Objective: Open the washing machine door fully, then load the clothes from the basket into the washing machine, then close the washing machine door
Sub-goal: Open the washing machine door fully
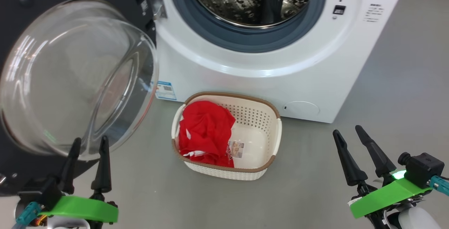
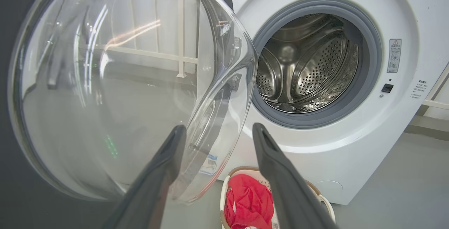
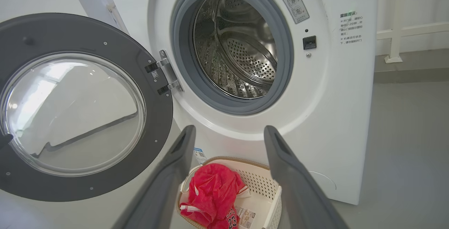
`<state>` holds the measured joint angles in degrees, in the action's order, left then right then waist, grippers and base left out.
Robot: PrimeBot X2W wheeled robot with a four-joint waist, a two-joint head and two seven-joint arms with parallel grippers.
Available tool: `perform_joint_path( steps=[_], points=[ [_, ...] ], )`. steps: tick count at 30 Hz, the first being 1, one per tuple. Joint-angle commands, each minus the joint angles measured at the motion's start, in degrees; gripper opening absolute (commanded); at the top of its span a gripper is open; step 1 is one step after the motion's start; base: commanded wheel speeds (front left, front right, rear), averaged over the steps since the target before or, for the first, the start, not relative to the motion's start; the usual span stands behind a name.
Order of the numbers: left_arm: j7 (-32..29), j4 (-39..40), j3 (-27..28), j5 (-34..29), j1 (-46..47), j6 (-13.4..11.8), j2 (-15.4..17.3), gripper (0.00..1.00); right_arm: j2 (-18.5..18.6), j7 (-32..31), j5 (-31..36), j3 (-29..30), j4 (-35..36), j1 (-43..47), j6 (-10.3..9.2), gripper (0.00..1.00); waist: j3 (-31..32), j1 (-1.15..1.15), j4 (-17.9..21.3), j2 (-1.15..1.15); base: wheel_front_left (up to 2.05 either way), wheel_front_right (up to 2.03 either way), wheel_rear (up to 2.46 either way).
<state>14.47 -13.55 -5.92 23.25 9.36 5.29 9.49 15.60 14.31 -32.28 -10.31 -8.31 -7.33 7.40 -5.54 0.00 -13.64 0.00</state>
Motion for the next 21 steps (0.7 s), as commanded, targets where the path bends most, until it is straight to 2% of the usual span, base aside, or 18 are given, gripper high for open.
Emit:
perform_joint_path(
  steps=[1,21],
  points=[
    [0.5,1.6,1.8,-0.7,0.2,-0.3,1.2,1.00,0.7,0.7,0.6,-1.1,1.7,-0.2,0.09,1.00,0.5,0.00,2.1,0.00,0.00,0.00,0.00],
    [0.5,3.0,1.9,-2.9,-2.5,0.3,-1.1,1.00,1.6,0.7,2.0,-1.6,2.4,0.3,0.09,1.00,1.9,0.00,11.9,0.00,0.00,0.00,0.00]
  ],
)
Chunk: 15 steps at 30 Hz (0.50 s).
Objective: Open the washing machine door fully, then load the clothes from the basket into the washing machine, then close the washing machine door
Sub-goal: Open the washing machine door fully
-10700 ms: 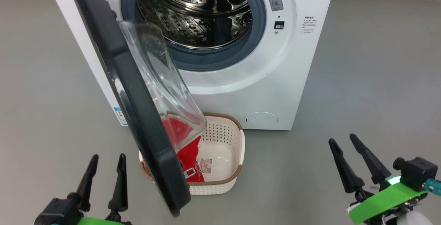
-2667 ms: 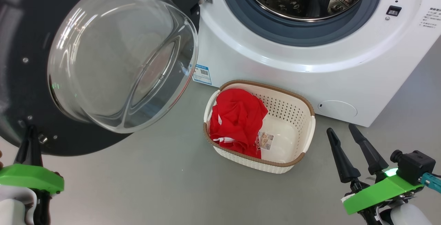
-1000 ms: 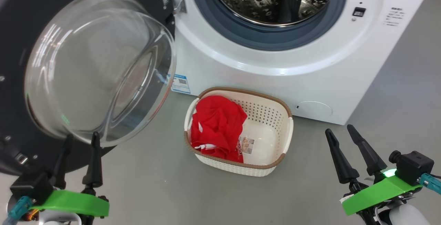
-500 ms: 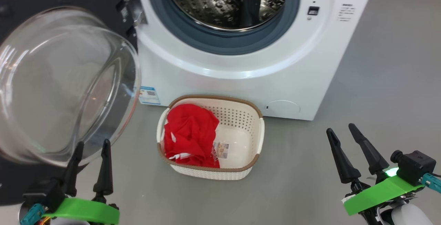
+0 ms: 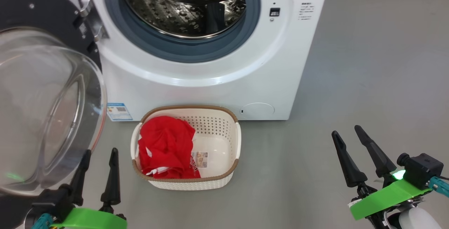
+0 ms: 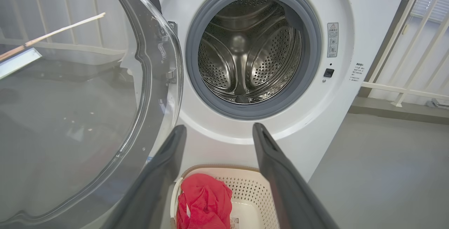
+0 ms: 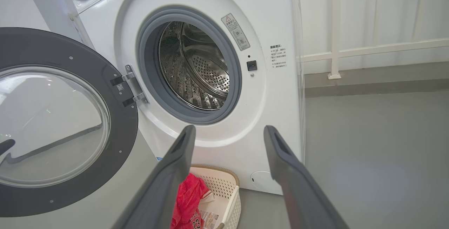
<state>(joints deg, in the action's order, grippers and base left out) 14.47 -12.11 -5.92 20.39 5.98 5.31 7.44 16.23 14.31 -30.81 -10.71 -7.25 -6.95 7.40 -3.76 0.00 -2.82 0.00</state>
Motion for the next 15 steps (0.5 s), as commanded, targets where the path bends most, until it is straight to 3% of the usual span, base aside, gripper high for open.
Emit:
perform_joint_path(
  steps=[1,15],
  points=[
    [0.5,1.6,2.0,0.1,0.6,0.4,0.9,1.00,0.9,0.7,0.7,-1.2,1.3,-0.1,0.09,1.00,0.2,0.00,1.4,0.00,0.00,0.00,0.00],
    [0.5,0.9,2.5,-0.5,-1.4,1.3,-0.3,1.00,2.0,0.7,1.0,-1.1,1.3,0.8,0.09,1.00,1.0,0.00,4.0,0.00,0.00,0.00,0.00]
  ],
)
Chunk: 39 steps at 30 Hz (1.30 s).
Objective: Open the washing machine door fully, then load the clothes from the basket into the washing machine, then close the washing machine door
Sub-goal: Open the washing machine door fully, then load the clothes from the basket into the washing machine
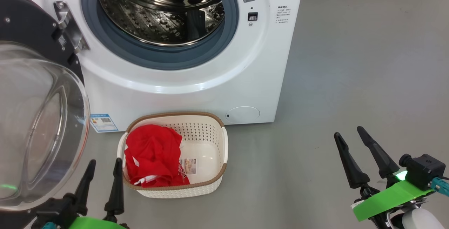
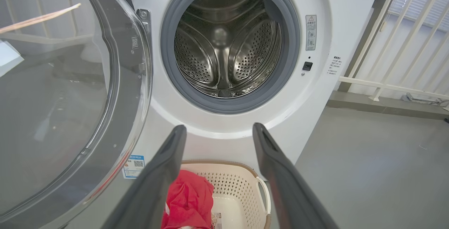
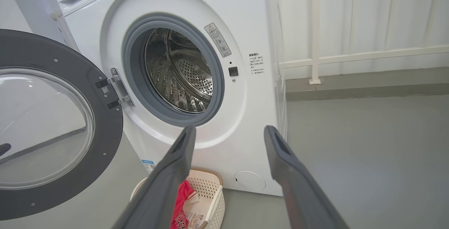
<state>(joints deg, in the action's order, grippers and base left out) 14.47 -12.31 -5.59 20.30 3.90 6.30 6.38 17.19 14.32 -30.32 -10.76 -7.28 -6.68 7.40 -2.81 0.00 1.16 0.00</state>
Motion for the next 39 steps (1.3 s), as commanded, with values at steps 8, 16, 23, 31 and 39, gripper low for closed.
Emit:
perform_joint_path(
  steps=[8,16,23,31,39],
  points=[
    [0.5,1.4,2.7,-1.7,0.4,0.5,0.3,1.00,1.5,0.7,0.5,-0.4,1.2,0.7,0.09,1.00,0.4,0.00,0.1,0.00,0.00,0.00,0.00],
    [0.5,1.9,3.5,-2.7,0.2,0.7,-0.2,1.00,1.4,0.7,0.7,0.0,1.3,1.1,0.09,1.00,0.6,0.00,0.0,0.00,0.00,0.00,0.00],
    [0.5,1.8,3.7,-3.0,0.4,0.8,-0.4,1.00,1.3,0.7,0.8,0.2,1.5,1.0,0.09,1.00,0.3,0.00,-0.2,0.00,0.00,0.00,0.00],
    [0.5,1.5,3.9,-3.1,0.8,1.0,-0.5,1.00,1.2,0.7,0.9,0.4,1.6,0.8,0.09,1.00,0.1,0.00,-0.3,0.00,0.00,0.00,0.00],
    [0.5,1.5,4.1,-3.1,0.8,1.0,-0.6,1.00,1.2,0.7,1.0,0.4,1.6,0.8,0.09,1.00,0.1,0.00,-0.3,0.00,0.00,0.00,0.00]
  ],
)
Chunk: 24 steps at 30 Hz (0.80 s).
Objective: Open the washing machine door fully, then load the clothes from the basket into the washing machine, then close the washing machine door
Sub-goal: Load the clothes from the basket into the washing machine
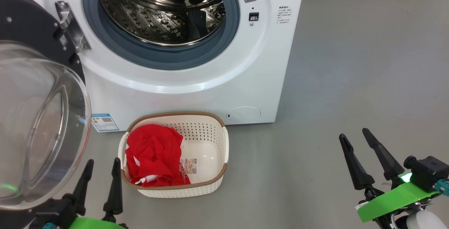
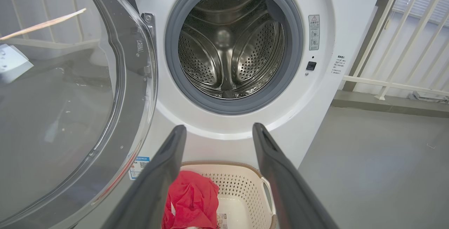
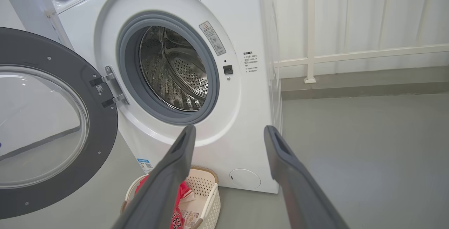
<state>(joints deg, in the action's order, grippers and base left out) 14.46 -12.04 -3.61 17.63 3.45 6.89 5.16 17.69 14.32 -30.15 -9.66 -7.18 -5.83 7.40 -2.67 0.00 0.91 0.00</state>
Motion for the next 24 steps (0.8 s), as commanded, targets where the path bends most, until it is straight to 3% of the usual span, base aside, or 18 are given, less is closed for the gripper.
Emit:
perform_joint_path(
  steps=[1,16,24],
  points=[
    [0.5,1.2,2.1,-0.4,1.3,0.5,0.6,1.00,0.6,0.7,0.8,-0.7,1.5,0.0,0.09,1.00,0.0,0.00,0.0,0.00,0.00,0.00,0.00],
    [0.5,1.0,2.0,-0.2,1.4,0.5,0.5,1.00,0.8,0.7,0.6,-0.9,1.4,-0.2,0.09,1.00,0.2,0.00,-0.2,0.00,0.03,-0.03,0.00],
    [0.5,1.2,2.1,-0.1,1.5,0.6,0.6,1.00,0.7,0.7,0.7,-1.0,1.6,-0.2,0.09,1.00,0.1,0.00,-0.2,0.00,0.81,-0.81,0.00]
  ],
)
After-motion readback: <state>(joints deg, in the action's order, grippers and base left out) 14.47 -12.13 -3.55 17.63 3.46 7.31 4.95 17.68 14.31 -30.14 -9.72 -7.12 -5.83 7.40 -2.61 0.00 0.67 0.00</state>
